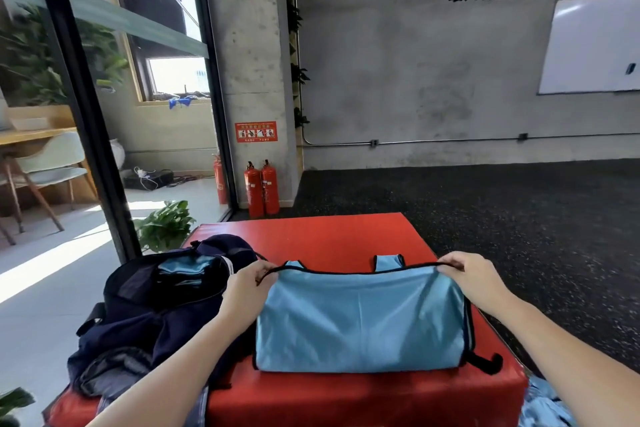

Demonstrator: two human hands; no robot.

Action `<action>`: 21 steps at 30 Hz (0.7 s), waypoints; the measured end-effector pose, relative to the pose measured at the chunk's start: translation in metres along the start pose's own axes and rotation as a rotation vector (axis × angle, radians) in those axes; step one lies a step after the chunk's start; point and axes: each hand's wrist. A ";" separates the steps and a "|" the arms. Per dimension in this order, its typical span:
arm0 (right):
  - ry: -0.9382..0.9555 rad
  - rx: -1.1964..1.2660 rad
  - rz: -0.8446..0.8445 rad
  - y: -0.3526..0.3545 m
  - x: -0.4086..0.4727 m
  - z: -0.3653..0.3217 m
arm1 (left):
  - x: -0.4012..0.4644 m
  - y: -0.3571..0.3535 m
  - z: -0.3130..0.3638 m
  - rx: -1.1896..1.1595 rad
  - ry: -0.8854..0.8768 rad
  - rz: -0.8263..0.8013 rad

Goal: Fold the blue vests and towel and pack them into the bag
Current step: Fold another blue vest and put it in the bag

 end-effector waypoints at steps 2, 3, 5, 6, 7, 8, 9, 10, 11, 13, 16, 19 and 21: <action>-0.008 -0.005 -0.019 -0.011 0.019 0.009 | 0.018 -0.013 -0.010 0.019 0.018 -0.005; -0.016 -0.007 -0.030 -0.018 0.029 0.014 | 0.028 -0.020 -0.015 0.021 0.025 -0.011; -0.033 -0.008 -0.042 -0.034 0.049 0.027 | 0.047 -0.036 -0.027 0.035 0.030 -0.011; -0.039 -0.007 -0.041 -0.042 0.058 0.034 | 0.056 -0.044 -0.033 0.051 0.043 -0.011; -0.053 -0.005 -0.037 -0.051 0.066 0.041 | 0.064 -0.052 -0.041 0.076 0.071 -0.016; -0.072 -0.005 -0.032 -0.061 0.074 0.048 | 0.071 -0.061 -0.046 0.089 0.099 -0.028; -0.096 -0.009 -0.028 -0.072 0.079 0.055 | 0.076 -0.070 -0.051 0.117 0.126 -0.046; -0.119 -0.025 -0.029 -0.083 0.082 0.061 | 0.080 -0.079 -0.056 0.204 0.132 -0.061; -0.127 -0.063 -0.037 -0.096 0.083 0.065 | 0.080 -0.088 -0.061 0.344 0.097 -0.075; -0.079 -0.153 -0.079 -0.120 0.073 0.068 | 0.071 -0.109 -0.068 0.544 -0.009 -0.125; 0.037 -0.216 -0.214 -0.149 0.049 0.065 | 0.045 -0.134 -0.069 0.489 -0.140 -0.285; 0.052 -0.321 -0.392 -0.166 0.026 0.069 | 0.033 -0.145 -0.077 0.651 -0.180 -0.432; 0.067 -0.427 -0.455 -0.172 0.016 0.077 | 0.032 -0.140 -0.089 0.756 -0.167 -0.460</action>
Point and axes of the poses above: each hand's wrist, its own x-axis towards the middle knuckle, its own y-axis out of the back of the hand, z = x × y, and after that the axes turned 6 degrees about y, right-handed
